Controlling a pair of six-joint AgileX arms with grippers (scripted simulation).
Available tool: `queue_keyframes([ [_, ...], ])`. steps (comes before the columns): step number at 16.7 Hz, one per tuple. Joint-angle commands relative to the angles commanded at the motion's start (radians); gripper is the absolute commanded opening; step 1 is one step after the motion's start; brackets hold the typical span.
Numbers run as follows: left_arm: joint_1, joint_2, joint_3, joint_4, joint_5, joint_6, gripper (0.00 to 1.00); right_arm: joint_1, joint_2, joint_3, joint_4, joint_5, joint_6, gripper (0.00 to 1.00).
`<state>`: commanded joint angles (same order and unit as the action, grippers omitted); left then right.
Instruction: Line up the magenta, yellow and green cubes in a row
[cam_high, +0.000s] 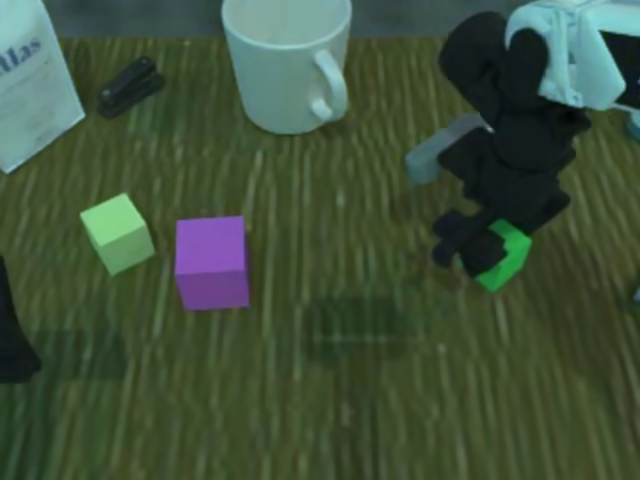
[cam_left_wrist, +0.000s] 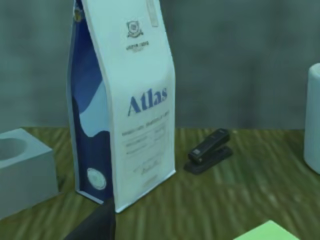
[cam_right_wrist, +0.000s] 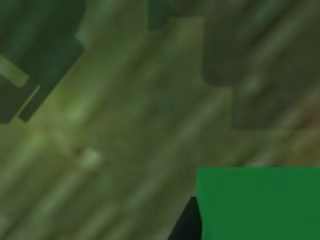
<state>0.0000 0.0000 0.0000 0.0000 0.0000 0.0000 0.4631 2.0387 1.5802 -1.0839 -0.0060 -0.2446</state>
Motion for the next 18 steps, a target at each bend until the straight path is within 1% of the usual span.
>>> queue_keyframes([
  [5, 0.0, 0.0, 0.0, 0.0, 0.0, 0.0, 1.0, -0.004, 0.0, 0.002, -0.003, 0.0, 0.004, 0.0],
  [8, 0.0, 0.0, 0.0, 0.0, 0.0, 0.0, 1.0, 0.017, -0.011, -0.007, -0.007, 0.002, 0.071, 0.0],
  [10, 0.0, 0.0, 0.0, 0.0, 0.0, 0.0, 1.0, 0.042, -0.027, -0.021, -0.01, 0.005, 0.164, 0.0],
  [12, 0.0, 0.0, 0.0, 0.0, 0.0, 0.0, 1.0, 0.071, -0.051, -0.045, -0.014, 0.009, 0.287, 0.0],
  [18, 0.0, 0.0, 0.0, 0.0, 0.0, 0.0, 1.0, 0.173, -0.134, -0.133, -0.027, 0.021, 0.738, 0.0],
])
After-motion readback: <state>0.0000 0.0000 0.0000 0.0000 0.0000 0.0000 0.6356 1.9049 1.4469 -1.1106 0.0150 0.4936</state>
